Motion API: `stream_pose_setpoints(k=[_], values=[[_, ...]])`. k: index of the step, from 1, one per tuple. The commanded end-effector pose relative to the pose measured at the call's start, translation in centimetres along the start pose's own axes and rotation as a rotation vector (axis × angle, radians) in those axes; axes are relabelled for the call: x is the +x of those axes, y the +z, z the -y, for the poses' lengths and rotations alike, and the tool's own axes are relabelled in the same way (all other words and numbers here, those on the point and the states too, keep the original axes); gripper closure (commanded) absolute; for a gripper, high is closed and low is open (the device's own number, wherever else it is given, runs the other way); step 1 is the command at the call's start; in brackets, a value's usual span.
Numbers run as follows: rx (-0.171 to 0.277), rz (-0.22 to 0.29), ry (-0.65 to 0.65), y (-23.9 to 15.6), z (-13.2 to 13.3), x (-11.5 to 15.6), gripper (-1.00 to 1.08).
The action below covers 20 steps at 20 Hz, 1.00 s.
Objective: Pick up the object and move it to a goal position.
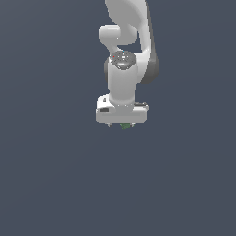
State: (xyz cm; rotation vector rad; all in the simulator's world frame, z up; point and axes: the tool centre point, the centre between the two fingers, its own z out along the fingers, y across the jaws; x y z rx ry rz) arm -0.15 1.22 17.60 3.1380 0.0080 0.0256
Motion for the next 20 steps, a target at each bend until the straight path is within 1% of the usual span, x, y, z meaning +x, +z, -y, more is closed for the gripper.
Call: stream_pose_setpoints(k=[1,10,15,20], values=[[0.0,0.0,0.0,0.0,0.0,0.0,-0.92],[0.016,0.006,-0.006,0.61,-0.62,-0.34,-0.92],[0.015,0.006,-0.002,0.62,-0.59,-0.37,-0.92],[0.015,0.006,0.028,0.78,-0.43,-0.63,-0.92]])
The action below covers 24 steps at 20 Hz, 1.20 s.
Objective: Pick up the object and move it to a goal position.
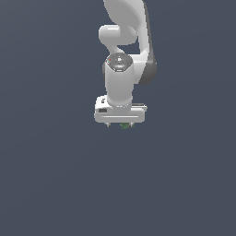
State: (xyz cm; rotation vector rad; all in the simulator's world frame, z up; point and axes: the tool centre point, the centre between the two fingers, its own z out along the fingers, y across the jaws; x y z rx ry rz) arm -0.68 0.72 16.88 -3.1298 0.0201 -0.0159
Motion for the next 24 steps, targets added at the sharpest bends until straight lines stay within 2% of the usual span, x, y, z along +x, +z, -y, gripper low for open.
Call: stream_pose_setpoints(k=[1,10,24], values=[[0.0,0.0,0.019,0.1,0.1,-0.2,-0.92],[-0.003,0.002,0.15,0.8,0.7,-1.3,-0.92],[-0.008,0.003,0.48,2.3,2.1,-4.3,-0.92]])
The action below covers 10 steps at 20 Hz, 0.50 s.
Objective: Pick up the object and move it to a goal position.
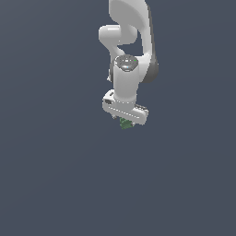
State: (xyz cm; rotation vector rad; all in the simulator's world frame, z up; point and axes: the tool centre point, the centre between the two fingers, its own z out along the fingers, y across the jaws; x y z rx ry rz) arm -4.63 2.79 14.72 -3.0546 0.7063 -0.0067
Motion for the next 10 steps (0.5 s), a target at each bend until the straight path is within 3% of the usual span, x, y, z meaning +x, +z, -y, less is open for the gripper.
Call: stream_pose_setpoints(k=[1,10], values=[[-0.001,0.0,0.062,0.3,0.0,-0.6,-0.92],[-0.003,0.0,0.281,1.2,-0.3,-2.9,-0.92]])
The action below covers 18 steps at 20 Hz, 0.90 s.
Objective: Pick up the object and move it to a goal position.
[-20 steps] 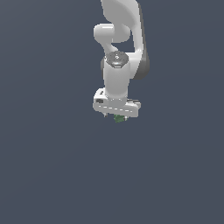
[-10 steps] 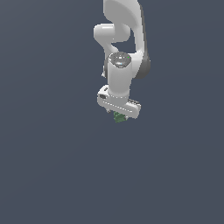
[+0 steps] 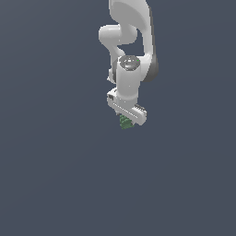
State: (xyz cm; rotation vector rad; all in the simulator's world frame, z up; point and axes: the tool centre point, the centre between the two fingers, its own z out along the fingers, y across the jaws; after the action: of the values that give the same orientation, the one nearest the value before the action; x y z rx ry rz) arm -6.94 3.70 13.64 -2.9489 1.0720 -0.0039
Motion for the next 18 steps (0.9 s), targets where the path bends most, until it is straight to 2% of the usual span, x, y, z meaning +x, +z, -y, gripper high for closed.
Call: stream_pose_setpoints(k=[1,18], values=[[-0.001,0.0,0.063,0.3,-0.2,-0.6,-0.92],[-0.004,0.0,0.45,1.8,-1.9,-4.3,-0.92]])
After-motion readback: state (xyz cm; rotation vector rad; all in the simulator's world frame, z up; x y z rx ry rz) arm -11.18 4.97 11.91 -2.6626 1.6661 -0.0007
